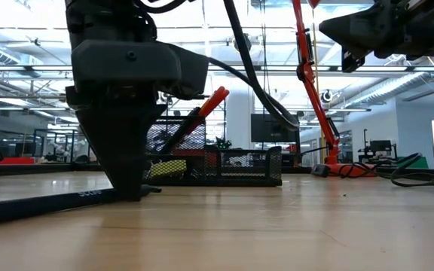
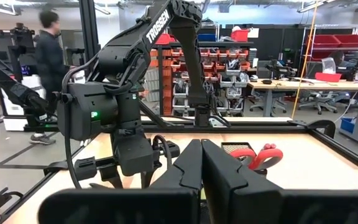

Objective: Pick and place office supplies into organizer
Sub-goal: Put the black pen into the black desk organizer

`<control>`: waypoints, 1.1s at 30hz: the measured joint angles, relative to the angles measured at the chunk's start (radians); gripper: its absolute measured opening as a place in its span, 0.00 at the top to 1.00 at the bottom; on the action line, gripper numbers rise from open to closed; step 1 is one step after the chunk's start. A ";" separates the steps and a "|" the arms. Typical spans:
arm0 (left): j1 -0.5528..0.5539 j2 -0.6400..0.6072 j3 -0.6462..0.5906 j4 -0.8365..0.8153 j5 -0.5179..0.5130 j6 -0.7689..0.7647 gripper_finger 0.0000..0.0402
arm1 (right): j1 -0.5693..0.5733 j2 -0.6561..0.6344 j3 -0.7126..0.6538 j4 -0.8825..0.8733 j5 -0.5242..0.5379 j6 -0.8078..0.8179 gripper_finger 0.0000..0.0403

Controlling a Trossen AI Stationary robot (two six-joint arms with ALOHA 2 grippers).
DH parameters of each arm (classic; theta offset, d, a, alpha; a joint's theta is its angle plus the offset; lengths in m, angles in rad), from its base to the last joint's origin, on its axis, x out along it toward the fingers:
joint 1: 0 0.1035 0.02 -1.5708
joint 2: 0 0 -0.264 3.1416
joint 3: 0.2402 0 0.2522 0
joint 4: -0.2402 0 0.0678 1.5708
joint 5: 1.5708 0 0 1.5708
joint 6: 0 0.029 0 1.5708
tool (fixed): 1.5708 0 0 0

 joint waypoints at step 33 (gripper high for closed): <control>-0.078 0.001 -0.009 0.110 -0.115 0.328 0.93 | 0.000 0.000 0.000 -0.016 0.000 0.030 1.00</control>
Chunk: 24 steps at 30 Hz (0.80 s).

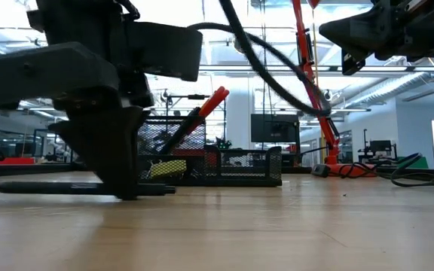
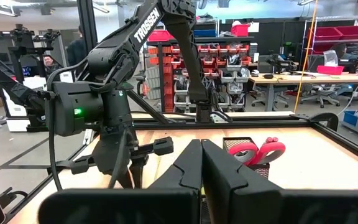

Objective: Pick and place office supplies into organizer
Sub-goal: Put the black pen into the black desk organizer

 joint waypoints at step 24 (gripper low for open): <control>0.122 -0.459 -0.201 0.603 -0.187 0.676 0.95 | 0.016 0.000 -0.001 -0.022 0.000 0.020 1.00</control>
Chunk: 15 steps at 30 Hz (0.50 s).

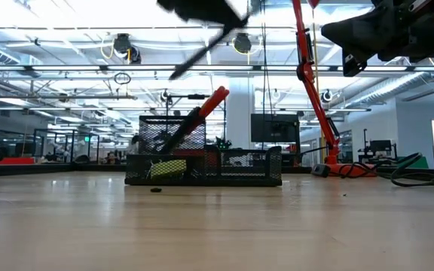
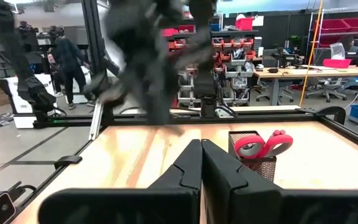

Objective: Pick and place office supplies into organizer
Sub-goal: Put the black pen into the black desk organizer

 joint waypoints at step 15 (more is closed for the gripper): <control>0.335 -0.416 -0.593 0.715 0.475 0.045 0.96 | 0.000 0.000 0.000 -0.007 -0.002 0.011 1.00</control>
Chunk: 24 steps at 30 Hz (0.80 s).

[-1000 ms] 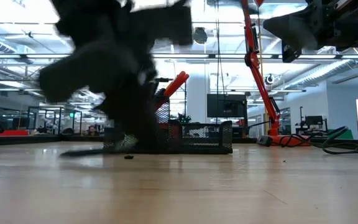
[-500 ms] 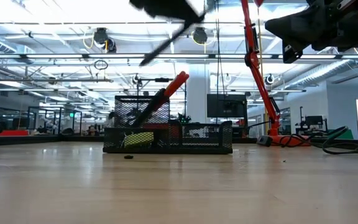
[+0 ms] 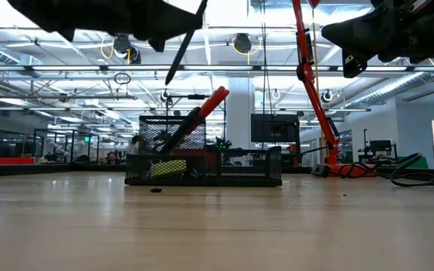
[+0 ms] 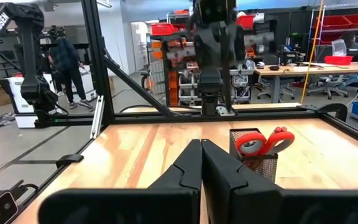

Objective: Pick and place office supplies into organizer
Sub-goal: Put the black pen into the black desk organizer

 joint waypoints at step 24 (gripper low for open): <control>0.116 0.283 -0.148 0.269 0.034 -0.046 0.95 | -0.002 0.000 0.000 0.006 0.010 -0.016 1.00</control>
